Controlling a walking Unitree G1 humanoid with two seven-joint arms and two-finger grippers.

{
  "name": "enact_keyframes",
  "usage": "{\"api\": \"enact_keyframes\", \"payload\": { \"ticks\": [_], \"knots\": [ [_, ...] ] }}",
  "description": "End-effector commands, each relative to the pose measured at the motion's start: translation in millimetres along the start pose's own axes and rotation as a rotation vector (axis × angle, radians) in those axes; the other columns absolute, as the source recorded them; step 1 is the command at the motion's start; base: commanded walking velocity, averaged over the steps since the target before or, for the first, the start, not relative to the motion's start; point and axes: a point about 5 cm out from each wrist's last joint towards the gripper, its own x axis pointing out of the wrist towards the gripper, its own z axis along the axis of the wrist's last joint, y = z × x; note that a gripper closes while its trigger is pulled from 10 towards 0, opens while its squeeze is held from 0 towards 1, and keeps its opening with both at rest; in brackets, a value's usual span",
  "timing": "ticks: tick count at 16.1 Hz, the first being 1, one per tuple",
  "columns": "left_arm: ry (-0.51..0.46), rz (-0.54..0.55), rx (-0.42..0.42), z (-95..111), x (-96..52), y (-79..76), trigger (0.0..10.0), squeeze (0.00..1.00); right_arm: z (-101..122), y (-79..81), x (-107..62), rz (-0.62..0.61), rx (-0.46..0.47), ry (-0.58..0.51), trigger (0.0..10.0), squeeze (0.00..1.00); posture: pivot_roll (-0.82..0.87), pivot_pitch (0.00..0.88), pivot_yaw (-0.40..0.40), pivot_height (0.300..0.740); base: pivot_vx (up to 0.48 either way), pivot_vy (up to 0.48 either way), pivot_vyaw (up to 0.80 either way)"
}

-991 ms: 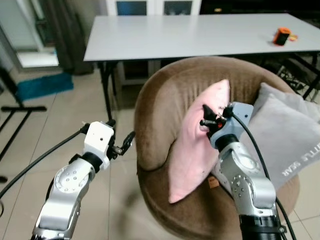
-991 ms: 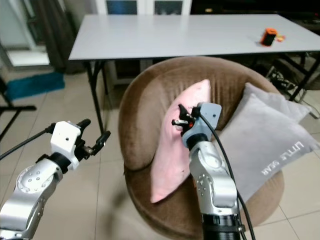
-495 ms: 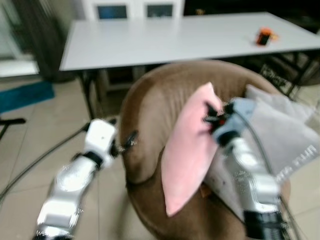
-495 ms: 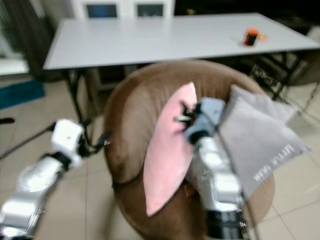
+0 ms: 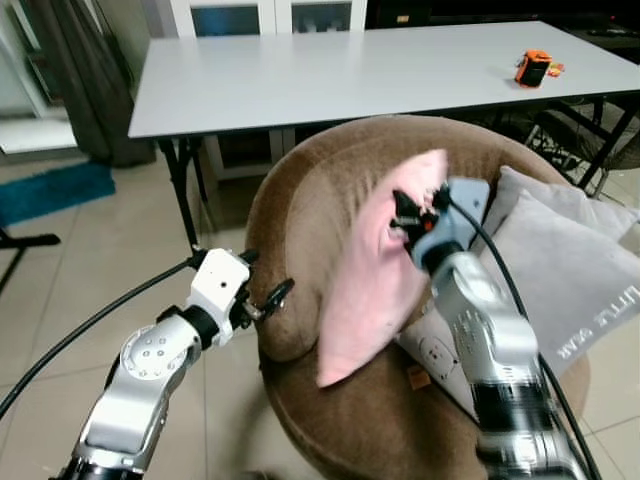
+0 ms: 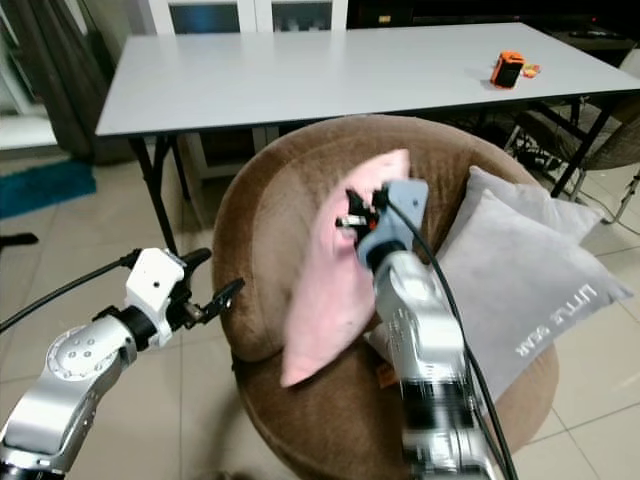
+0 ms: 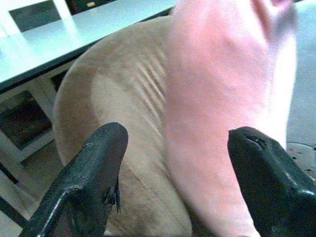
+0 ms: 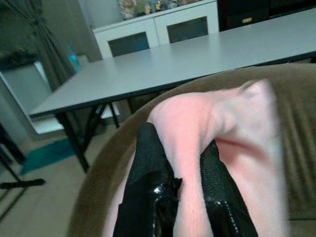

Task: Move the pillow to the sofa from floor

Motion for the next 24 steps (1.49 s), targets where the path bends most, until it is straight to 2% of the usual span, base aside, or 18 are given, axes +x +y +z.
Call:
{"api": "enact_keyframes", "payload": {
  "ticks": [1, 4, 6, 8, 9, 10, 11, 12, 13, 14, 15, 18, 22, 24],
  "knots": [
    [0.009, -0.024, -0.001, 0, 2.7, -0.5, 10.0, 0.00, 15, -5.6, 6.2, -0.020, -0.021, -0.073, 10.0, 0.00, 0.05, 0.000, 0.011, 0.740, 0.000, 0.000, 0.00],
    [0.028, -0.106, -0.039, -2, 6.1, -4.8, 10.0, 0.00, 13, -18.7, 21.3, -0.013, -0.009, -0.059, 10.0, 0.00, 0.05, 0.000, 0.008, 0.740, 0.000, 0.000, 0.00],
    [0.057, -0.205, -0.091, -6, 8.4, -9.4, 10.0, 0.00, -24, -37.6, 23.9, -0.017, 0.058, 0.080, 10.0, 0.00, 0.05, 0.000, 0.013, 0.740, 0.000, 0.000, 0.00],
    [0.076, -0.313, -0.106, -7, 11.0, -15.0, 10.0, 0.00, -69, -60.9, 7.0, -0.099, 0.122, 0.277, 10.0, 0.00, 0.05, 0.000, 0.012, 0.740, 0.000, 0.000, 0.00],
    [0.077, -0.348, -0.114, -7, 12.4, -16.5, 10.0, 0.00, -85, -74.4, -4.6, -0.181, 0.119, 0.352, 10.0, 0.00, 0.05, 0.000, 0.010, 0.740, 0.000, 0.000, 0.00],
    [0.095, -0.410, -0.130, -9, 13.0, -19.5, 10.0, 0.00, -95, -90.7, -16.7, -0.260, 0.073, 0.406, 10.0, 0.00, 0.07, 0.000, -0.008, 0.740, 0.000, 0.000, 0.00],
    [0.108, -0.443, -0.135, -9, 12.6, -20.7, 10.0, 0.00, -95, -96.2, -19.5, -0.285, 0.073, 0.406, 10.0, 0.00, 0.07, 0.000, -0.010, 0.740, 0.000, 0.000, 0.00],
    [0.132, -0.506, -0.138, -11, 11.3, -22.2, 10.0, 0.00, -92, -103.3, -20.6, -0.308, 0.096, 0.383, 10.0, 0.36, 0.07, 0.000, -0.014, 0.740, 0.000, 0.000, 0.00],
    [0.143, -0.532, -0.134, -12, 10.5, -22.5, 10.0, 0.00, -90, -105.2, -20.2, -0.311, 0.105, 0.370, 10.0, 0.36, 0.07, 0.000, -0.013, 0.740, 0.000, 0.000, 0.00],
    [0.182, -0.579, -0.101, -15, 9.1, -22.3, 10.0, 0.00, -84, -107.6, -18.3, -0.297, 0.088, 0.351, 10.0, 1.00, 0.06, 0.000, -0.009, 0.740, 0.000, 0.000, 0.00],
    [0.242, -0.649, -0.051, -19, 7.5, -21.9, 10.0, 0.00, -75, -111.1, -15.4, -0.276, 0.063, 0.310, 10.0, 1.00, 0.05, 0.000, -0.001, 0.740, 0.000, 0.000, 0.00],
    [0.281, -0.651, 0.012, -22, 10.8, -14.6, 10.0, 0.00, -64, -115.7, -13.9, -0.251, 0.112, 0.249, 10.0, 1.00, 0.03, 0.000, 0.020, 0.740, 0.000, 0.000, 0.00],
    [0.224, -0.635, 0.014, -18, 16.4, -14.9, 10.0, 0.00, -48, -128.9, -17.3, -0.232, 0.110, 0.163, 10.0, 1.00, 0.00, 0.000, 0.038, 0.740, 0.000, 0.000, 0.00],
    [0.165, -0.561, 0.000, -14, 14.7, -14.9, 10.0, 0.00, -31, -141.7, -24.0, -0.250, 0.116, 0.072, 10.0, 1.00, 0.00, 0.000, 0.036, 0.740, 0.000, 0.000, 0.00]
  ]
}}
